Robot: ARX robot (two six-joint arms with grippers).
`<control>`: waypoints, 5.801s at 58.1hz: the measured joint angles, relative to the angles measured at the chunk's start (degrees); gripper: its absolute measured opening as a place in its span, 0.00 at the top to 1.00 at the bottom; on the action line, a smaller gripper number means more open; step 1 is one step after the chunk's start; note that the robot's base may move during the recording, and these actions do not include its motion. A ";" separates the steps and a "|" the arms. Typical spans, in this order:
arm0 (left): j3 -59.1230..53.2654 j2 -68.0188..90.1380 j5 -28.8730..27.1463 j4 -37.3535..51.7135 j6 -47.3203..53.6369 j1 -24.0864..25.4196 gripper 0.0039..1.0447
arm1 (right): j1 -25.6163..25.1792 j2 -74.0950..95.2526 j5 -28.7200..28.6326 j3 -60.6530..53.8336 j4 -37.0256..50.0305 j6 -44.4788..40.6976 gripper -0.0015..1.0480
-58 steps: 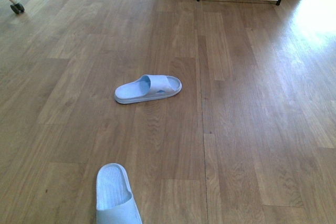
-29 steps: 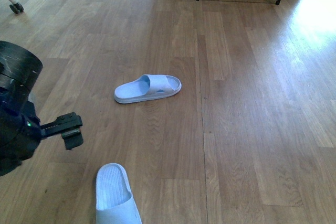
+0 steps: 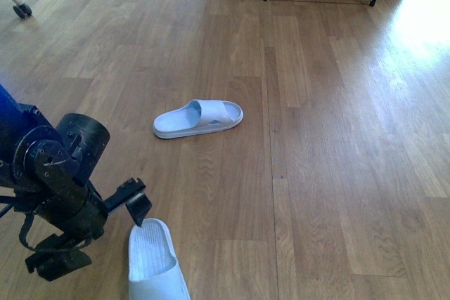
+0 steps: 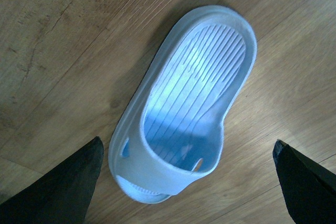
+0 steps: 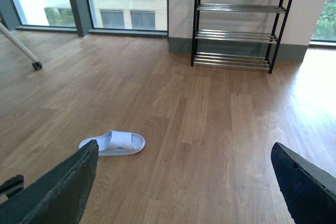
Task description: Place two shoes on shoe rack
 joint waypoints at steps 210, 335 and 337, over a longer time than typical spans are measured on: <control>70.38 24.13 -17.88 -28.52 73.07 -25.31 0.62 | 0.00 0.00 -0.02 0.00 0.00 0.02 0.09; -20.48 -35.78 -31.78 10.69 33.99 0.20 0.09 | 0.00 0.02 0.15 0.00 0.00 0.11 0.09; -20.48 -35.65 -31.69 10.69 33.99 0.22 0.09 | 0.00 0.02 0.13 0.00 0.00 0.11 0.09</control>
